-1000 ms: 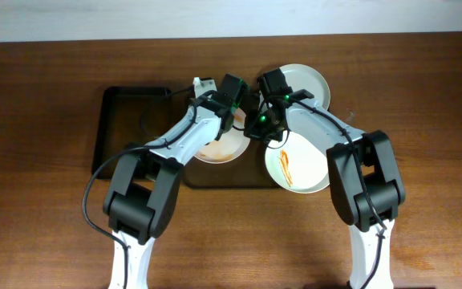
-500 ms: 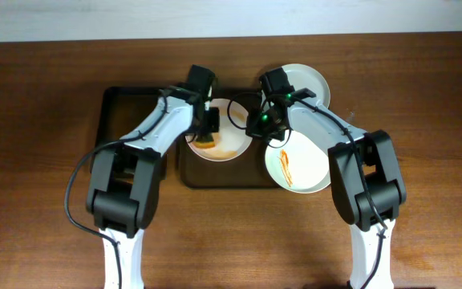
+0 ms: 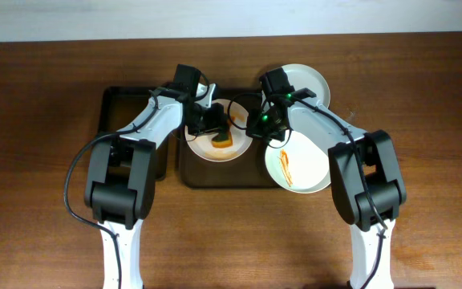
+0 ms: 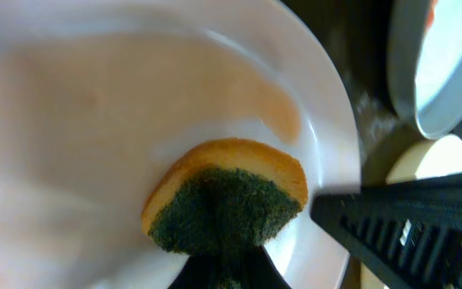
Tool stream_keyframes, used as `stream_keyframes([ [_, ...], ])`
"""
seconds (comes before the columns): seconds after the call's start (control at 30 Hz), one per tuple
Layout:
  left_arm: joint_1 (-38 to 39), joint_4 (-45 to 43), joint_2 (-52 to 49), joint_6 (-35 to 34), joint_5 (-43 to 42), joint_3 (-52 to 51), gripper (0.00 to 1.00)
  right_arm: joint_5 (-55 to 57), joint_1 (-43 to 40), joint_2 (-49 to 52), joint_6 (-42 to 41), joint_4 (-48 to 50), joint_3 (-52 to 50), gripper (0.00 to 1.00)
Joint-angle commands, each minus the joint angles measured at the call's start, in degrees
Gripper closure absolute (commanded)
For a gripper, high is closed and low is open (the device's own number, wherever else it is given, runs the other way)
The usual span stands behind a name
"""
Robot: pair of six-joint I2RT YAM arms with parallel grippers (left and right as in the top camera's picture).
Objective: Clean dirty plates on tray and stack at the side
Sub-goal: 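Scrub the left plate with the sponge while the right gripper holds it, then lift the scrubbed plate with the right gripper and move it right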
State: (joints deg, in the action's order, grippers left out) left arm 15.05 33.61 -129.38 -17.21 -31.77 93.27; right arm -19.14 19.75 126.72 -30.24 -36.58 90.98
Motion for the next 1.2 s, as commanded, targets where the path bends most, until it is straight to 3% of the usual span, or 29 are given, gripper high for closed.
stream_keyframes([
  [0.0,0.1,-1.9,-0.9,-5.7,15.0,0.0,1.00,0.5,0.1,1.0,-0.2,-0.7,0.0,0.96],
  [0.07,0.2,-2.2,-0.9,-6.8,25.7,0.0,1.00,0.5,0.1,1.0,-0.2,-0.7,0.0,0.96],
  [0.13,0.2,-0.9,-0.9,-6.8,29.6,1.0,1.00,0.5,0.1,1.0,-0.2,-0.7,0.0,0.96],
  [0.33,5.0,20.6,-0.9,-8.5,42.7,7.3,1.00,0.5,0.1,1.0,-0.2,-0.7,0.0,0.96],
  [0.47,6.1,26.9,-0.9,-7.4,40.4,7.3,1.00,0.5,0.1,1.0,-0.2,-0.7,0.0,0.96],
  [0.57,5.9,21.2,-0.9,-1.1,29.8,7.3,1.00,0.5,0.1,1.0,-0.2,-0.7,0.0,0.96],
  [0.67,5.9,16.8,-0.9,-0.6,29.8,8.6,1.00,0.5,0.1,1.0,-0.2,-0.7,0.0,0.96],
  [0.83,4.4,36.2,-0.8,2.8,30.0,34.3,1.00,0.5,0.0,1.0,-0.1,-0.4,0.0,0.95],
  [0.93,2.4,45.7,-0.8,2.8,30.0,47.2,1.00,1.8,0.0,1.0,0.0,0.9,0.0,0.64],
  [0.97,1.6,48.2,-0.8,2.8,30.0,50.3,1.00,3.6,0.1,1.0,0.0,1.7,0.0,0.57],
  [1.0,0.7,49.6,-0.8,2.8,30.0,52.4,1.00,5.0,0.1,1.1,0.0,2.2,0.0,0.56],
  [1.07,-0.9,50.0,-0.9,2.8,30.0,52.8,1.00,5.8,0.5,1.2,0.0,2.1,-0.1,0.69],
  [1.13,-2.1,50.5,-1.0,2.8,30.0,52.8,1.00,5.7,1.6,1.3,2.1,1.8,-0.1,0.93],
  [1.17,-2.8,50.5,-1.0,2.8,30.0,52.8,1.00,5.0,2.0,1.1,4.6,0.6,0.0,0.96],
])
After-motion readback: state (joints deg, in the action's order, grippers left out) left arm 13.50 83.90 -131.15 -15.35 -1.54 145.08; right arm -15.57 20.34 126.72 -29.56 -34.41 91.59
